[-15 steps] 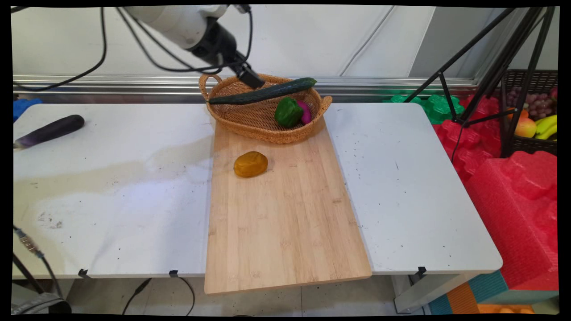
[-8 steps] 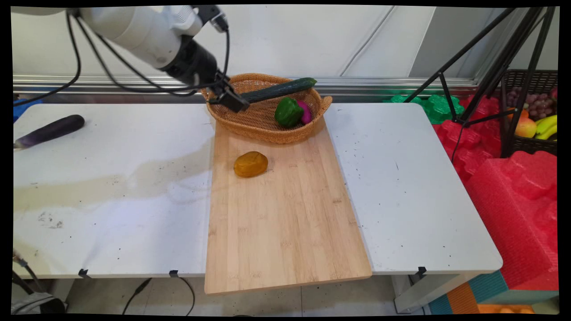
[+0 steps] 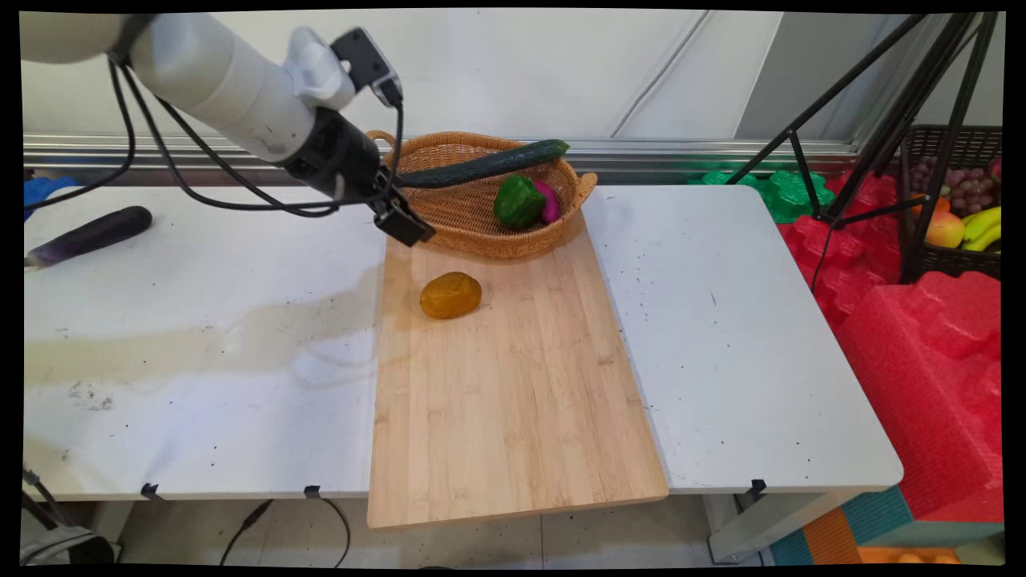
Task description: Pick up the potato from the cutting board
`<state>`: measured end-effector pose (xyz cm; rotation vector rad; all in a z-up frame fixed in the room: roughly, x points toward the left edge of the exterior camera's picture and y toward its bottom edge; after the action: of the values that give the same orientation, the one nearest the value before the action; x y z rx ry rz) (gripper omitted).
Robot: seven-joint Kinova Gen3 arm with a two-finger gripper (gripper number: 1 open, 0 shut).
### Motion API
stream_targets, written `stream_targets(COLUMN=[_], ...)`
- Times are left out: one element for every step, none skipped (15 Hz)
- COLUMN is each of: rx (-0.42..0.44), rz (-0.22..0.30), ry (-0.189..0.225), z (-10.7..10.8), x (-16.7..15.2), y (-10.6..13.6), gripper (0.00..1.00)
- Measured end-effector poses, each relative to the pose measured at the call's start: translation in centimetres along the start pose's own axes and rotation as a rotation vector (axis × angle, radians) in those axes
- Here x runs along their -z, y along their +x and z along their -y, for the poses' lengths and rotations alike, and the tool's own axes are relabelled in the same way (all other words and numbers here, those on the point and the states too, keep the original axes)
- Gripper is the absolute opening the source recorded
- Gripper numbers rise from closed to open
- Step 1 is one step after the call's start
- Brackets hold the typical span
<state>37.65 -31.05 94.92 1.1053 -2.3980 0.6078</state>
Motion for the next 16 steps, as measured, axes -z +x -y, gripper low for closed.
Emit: stream_targets(rx=[-0.005,-0.009,-0.010,-0.012,-0.013,-0.015,-0.017,-0.020,-0.023,-0.026,-0.028,-0.030,-0.032,-0.037,-0.041,-0.044], rz=[0.011,0.023,0.031,0.044,0.053,0.066,0.075,0.089,0.098,0.112,0.121,0.134,0.143,0.155,0.165,0.175], ry=[-0.003,-0.005,-0.006,-0.008,-0.010,-0.013,-0.015,-0.017,-0.019,-0.022,-0.024,-0.028,-0.031,-0.038,-0.044,-0.053], z=[-0.1,-0.3,-0.4,-0.5,-0.6,-0.7,-0.7,-0.8,-0.9,-0.9,-0.9,-1.0,-1.0,-1.1,-1.2,-1.3], x=[-0.7,-1.4,-2.0,-2.8,-3.4,-4.3,-4.9,-5.8,-6.4,-7.3,-7.8,-8.7,-9.2,-10.1,-10.8,-11.5], y=[0.1,0.2,0.2,0.3,0.4,0.5,0.5,0.6,0.6,0.6,0.6,0.6,0.6,0.6,0.5,0.5], gripper=[1.00,1.00,1.00,1.00,1.00,1.00,1.00,1.00,1.00,1.00,1.00,1.00,1.00,1.00,1.00,1.00])
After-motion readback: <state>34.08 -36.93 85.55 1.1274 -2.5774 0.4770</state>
